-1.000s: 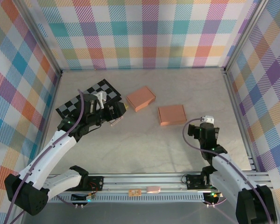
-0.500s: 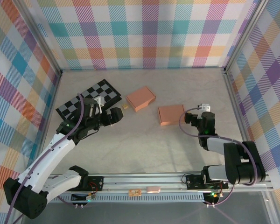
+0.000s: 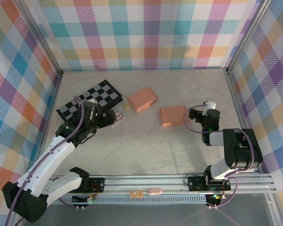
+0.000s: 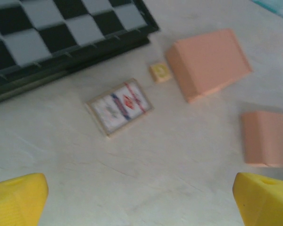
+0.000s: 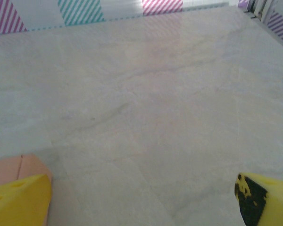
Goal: Fold the paper box
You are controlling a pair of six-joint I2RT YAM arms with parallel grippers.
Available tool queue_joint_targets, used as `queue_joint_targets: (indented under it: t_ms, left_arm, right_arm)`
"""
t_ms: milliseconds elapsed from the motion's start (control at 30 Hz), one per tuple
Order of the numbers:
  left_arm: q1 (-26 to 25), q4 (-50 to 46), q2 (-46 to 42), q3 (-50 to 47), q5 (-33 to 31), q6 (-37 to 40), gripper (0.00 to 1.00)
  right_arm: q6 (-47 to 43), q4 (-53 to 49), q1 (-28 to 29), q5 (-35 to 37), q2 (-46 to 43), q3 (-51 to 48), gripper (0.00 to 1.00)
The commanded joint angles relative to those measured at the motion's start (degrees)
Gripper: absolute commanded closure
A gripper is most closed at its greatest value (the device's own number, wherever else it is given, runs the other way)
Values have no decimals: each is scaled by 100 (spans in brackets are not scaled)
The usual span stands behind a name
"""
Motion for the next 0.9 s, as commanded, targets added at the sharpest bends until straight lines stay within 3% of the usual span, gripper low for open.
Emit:
queue_joint_targets:
  t_ms: [0, 100, 200, 367, 800, 867]
  left_arm:
    - [80, 260, 387, 39, -1763, 964, 0]
    - [348, 1419, 1079, -322, -2445, 2183, 0]
    - [825, 2173, 1820, -448, -1647, 2671, 0]
    - [1423, 3119, 2675, -610, -1150, 2387, 0]
    - [1906, 5140, 4116, -605, -371, 2986, 0]
    - [2092, 4746, 4330, -295, -161, 2835, 0]
  right_arm:
    - [29, 25, 53, 77, 32, 94, 1]
    - [25, 23, 60, 91, 32, 98, 1]
    - [26, 11, 61, 91, 28, 95, 1]
    - [25, 15, 66, 91, 32, 102, 1]
    - [16, 7, 63, 96, 29, 102, 1]
    - [16, 8, 63, 100, 28, 102, 1]
